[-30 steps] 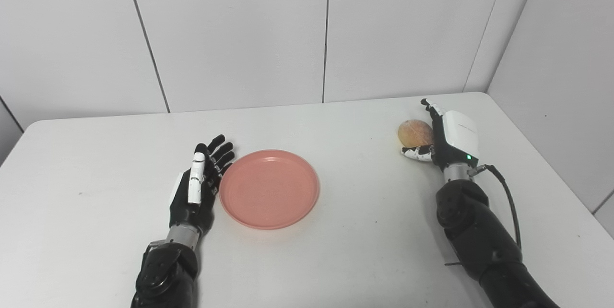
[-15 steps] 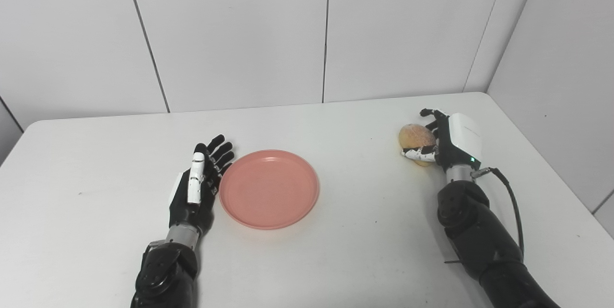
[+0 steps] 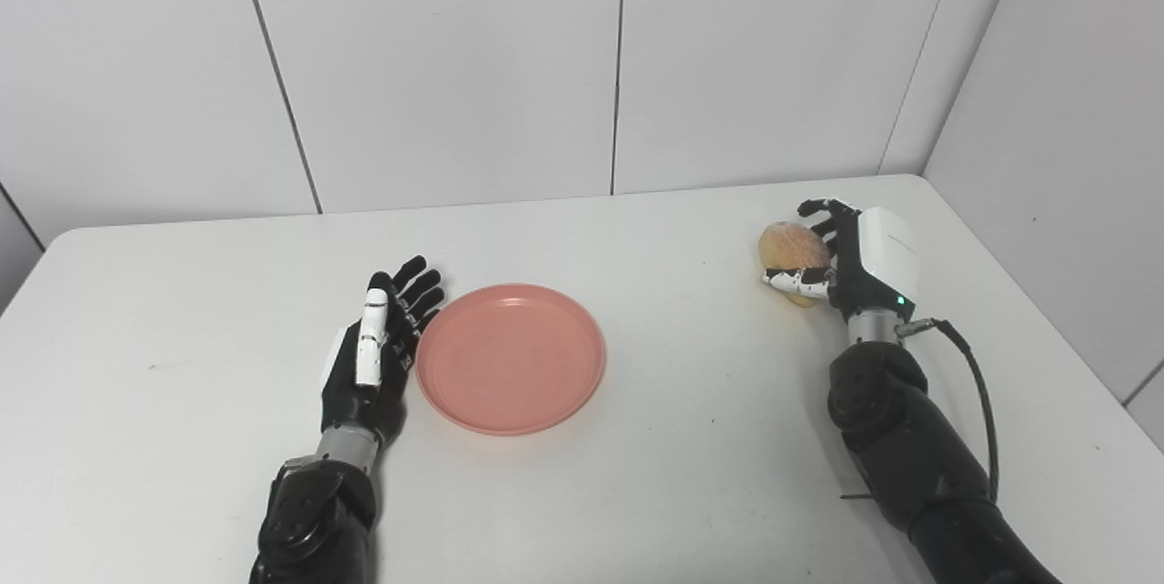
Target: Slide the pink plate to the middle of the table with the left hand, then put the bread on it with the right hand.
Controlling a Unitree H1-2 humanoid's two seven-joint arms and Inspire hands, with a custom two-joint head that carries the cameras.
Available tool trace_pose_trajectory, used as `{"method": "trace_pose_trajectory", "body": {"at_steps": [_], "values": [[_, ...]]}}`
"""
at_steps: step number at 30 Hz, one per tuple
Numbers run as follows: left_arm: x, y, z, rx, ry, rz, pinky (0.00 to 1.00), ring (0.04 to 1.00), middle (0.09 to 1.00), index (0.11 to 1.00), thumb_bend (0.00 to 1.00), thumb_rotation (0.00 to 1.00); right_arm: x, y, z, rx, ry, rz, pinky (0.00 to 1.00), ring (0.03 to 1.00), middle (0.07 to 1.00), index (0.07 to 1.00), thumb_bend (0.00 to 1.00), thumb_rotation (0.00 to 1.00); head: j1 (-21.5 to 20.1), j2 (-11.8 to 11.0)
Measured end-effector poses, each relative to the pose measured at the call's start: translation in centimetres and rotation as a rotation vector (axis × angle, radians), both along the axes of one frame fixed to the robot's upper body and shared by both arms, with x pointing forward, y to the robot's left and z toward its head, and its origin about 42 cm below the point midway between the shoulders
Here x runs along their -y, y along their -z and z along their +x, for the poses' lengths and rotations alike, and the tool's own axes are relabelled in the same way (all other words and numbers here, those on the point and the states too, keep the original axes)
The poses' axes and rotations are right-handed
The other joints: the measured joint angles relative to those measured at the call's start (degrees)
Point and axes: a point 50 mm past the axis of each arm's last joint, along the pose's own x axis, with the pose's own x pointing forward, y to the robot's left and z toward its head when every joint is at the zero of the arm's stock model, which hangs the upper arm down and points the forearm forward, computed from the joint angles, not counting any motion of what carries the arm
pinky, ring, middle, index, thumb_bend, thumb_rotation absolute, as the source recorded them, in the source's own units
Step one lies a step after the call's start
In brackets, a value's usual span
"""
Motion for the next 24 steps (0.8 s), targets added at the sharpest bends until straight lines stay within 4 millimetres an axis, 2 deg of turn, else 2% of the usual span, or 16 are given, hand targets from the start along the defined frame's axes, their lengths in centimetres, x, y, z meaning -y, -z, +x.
{"method": "trace_pose_trajectory", "body": {"at_steps": [7,12,15,20,24], "values": [[0.0,0.0,0.0,-0.001,0.003,0.002,0.9,0.899,0.88,0.857,0.46,1.0,-0.8,-1.9,-0.1,0.116,-0.031,0.003,0.37,0.456,0.487,0.596,0.54,0.0,0.1,0.1],[0.0,0.0,0.0,0.0,0.004,0.002,0.91,0.901,0.883,0.86,0.46,1.0,-1.6,-2.6,-0.3,0.154,-0.042,0.009,0.34,0.438,0.487,0.588,0.54,0.0,0.2,0.1],[0.0,0.0,0.0,0.0,0.004,0.001,0.9,0.894,0.875,0.849,0.46,1.0,-1.9,-2.9,-0.3,0.172,-0.048,0.01,0.32,0.42,0.458,0.544,0.52,0.0,0.3,0.1],[0.1,0.0,0.0,-0.001,0.002,0.0,0.88,0.886,0.864,0.833,0.45,1.0,-3.0,-3.8,-0.4,0.214,-0.076,0.028,0.24,0.321,0.42,0.531,0.51,0.0,0.3,0.1],[0.1,0.0,0.0,-0.001,-0.008,-0.002,0.88,0.882,0.861,0.829,0.43,1.0,-3.4,-3.9,-0.5,0.232,-0.098,0.034,0.25,0.334,0.426,0.524,0.51,0.0,0.4,0.1]]}}
